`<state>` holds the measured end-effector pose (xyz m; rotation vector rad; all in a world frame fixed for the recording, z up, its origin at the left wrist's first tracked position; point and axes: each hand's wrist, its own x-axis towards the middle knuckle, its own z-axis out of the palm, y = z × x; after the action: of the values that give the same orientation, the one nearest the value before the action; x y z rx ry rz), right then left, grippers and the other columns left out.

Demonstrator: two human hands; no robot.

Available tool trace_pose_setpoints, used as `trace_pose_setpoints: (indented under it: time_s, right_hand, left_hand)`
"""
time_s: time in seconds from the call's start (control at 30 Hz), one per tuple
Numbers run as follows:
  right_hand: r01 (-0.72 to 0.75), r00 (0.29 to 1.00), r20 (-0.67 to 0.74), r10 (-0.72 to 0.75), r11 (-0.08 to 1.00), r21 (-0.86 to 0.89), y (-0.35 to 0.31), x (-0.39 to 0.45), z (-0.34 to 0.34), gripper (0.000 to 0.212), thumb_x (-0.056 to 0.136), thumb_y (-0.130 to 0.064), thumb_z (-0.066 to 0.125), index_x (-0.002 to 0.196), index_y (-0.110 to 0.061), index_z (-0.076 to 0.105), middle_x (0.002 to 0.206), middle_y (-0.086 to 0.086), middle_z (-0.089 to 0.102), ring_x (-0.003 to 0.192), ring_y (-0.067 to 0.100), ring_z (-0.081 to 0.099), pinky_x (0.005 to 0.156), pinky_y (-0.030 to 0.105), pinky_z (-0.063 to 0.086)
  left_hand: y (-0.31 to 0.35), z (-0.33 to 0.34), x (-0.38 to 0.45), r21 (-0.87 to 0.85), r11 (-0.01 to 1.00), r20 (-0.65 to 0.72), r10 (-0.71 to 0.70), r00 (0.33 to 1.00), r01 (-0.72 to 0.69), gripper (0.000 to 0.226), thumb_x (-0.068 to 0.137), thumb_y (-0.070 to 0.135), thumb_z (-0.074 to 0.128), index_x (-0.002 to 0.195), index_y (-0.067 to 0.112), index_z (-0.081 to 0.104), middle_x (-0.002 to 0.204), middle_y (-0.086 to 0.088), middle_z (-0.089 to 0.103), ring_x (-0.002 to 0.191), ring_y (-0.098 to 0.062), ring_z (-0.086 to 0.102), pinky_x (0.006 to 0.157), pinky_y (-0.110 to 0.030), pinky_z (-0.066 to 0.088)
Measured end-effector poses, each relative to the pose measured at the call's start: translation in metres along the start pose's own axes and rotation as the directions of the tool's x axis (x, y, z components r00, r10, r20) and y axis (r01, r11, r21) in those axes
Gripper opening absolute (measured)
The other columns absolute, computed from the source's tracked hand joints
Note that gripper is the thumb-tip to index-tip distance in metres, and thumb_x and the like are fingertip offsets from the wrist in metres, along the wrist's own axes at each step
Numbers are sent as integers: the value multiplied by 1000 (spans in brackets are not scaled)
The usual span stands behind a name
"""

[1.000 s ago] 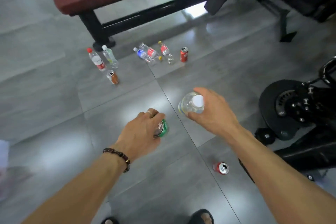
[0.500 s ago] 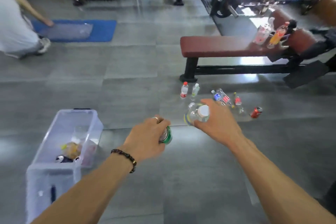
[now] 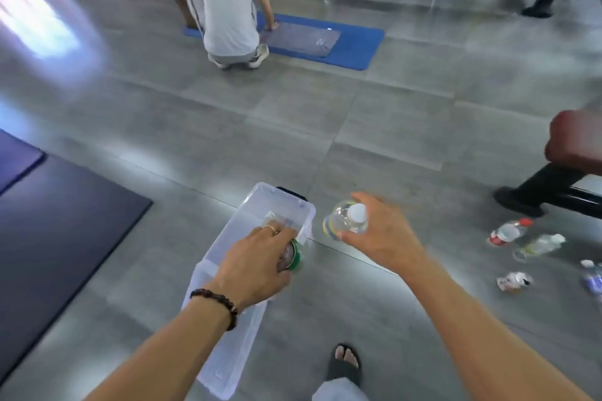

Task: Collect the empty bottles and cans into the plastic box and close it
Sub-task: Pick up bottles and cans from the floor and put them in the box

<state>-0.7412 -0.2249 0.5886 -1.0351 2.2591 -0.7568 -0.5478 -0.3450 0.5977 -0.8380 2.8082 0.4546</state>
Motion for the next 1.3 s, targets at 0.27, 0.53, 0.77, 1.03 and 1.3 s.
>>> trace_pose_setpoints:
  time_s: [0.27, 0.53, 0.77, 1.03, 1.3]
  right_hand:
    - [96, 972, 223, -76, 992, -80, -6, 166, 125, 66, 69, -38, 79, 128, -26, 52, 121, 2, 61, 114, 23, 55, 91, 27, 41]
    - [106, 946, 316, -72, 990, -92, 33, 292, 276, 73, 72, -37, 79, 136, -28, 46, 129, 0, 58, 118, 21, 54, 98, 31, 40]
    - [95, 924, 381, -22, 980, -173, 102, 374, 406, 72, 74, -37, 77, 136, -23, 44, 124, 4, 59, 113, 27, 56, 93, 37, 45]
    - [159, 882, 469, -43, 964, -212, 143, 412, 504, 65, 71, -27, 78, 129, -18, 50, 119, 10, 60, 111, 30, 55, 91, 37, 45]
    - [254, 840, 532, -104, 943, -216, 138, 426, 545, 59, 70, -31, 76, 122, -20, 51, 107, 8, 62, 101, 30, 58, 83, 37, 48]
  left_hand:
    - [-146, 49, 96, -63, 979, -9, -196, 981, 195, 60, 76, 29, 64, 131, 28, 42, 129, 7, 47, 109, -20, 51, 76, -32, 48]
    - [-280, 170, 192, -122, 955, 16, -271, 963, 271, 58, 77, 20, 64, 131, 24, 43, 130, 1, 47, 111, -25, 50, 77, -39, 52]
    - [-356, 302, 268, -48, 977, 101, -204, 974, 210, 48, 80, 3, 55, 126, 16, 45, 124, -2, 51, 104, -28, 52, 74, -43, 53]
    - [-395, 401, 288, -45, 978, 190, -192, 963, 204, 45, 82, -1, 52, 123, 16, 46, 121, -3, 51, 102, -29, 51, 76, -39, 52]
    - [-406, 426, 282, -29, 964, 185, -253, 950, 263, 40, 86, 3, 48, 124, 15, 44, 121, -1, 50, 106, -23, 48, 69, -30, 39]
